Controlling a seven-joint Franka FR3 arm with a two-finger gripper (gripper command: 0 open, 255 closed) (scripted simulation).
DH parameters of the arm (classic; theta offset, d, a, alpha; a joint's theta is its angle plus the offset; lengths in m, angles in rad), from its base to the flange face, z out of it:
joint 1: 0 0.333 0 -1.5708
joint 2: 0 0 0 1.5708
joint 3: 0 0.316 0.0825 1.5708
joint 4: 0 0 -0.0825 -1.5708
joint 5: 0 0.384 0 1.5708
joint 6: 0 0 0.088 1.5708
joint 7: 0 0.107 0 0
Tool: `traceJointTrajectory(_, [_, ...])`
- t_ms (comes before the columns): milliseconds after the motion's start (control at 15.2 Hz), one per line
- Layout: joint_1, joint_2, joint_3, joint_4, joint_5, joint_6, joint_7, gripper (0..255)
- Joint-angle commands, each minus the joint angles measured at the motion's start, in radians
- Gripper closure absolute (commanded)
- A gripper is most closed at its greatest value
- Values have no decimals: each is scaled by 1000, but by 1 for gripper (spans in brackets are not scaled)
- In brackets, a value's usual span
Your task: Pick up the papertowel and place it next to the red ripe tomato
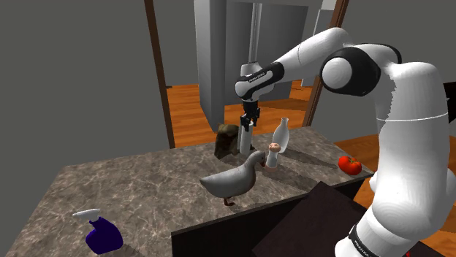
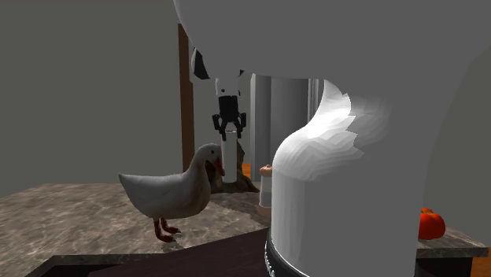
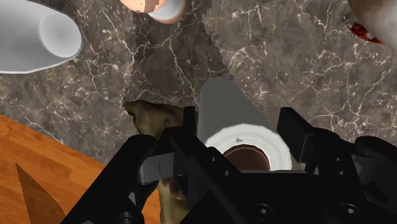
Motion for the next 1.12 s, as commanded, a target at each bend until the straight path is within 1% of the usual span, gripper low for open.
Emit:
traceJointTrajectory(0, [0, -12, 0, 13, 0, -25, -2, 255])
traceJointTrajectory(1056, [2, -81, -2, 128, 0, -209, -13, 255])
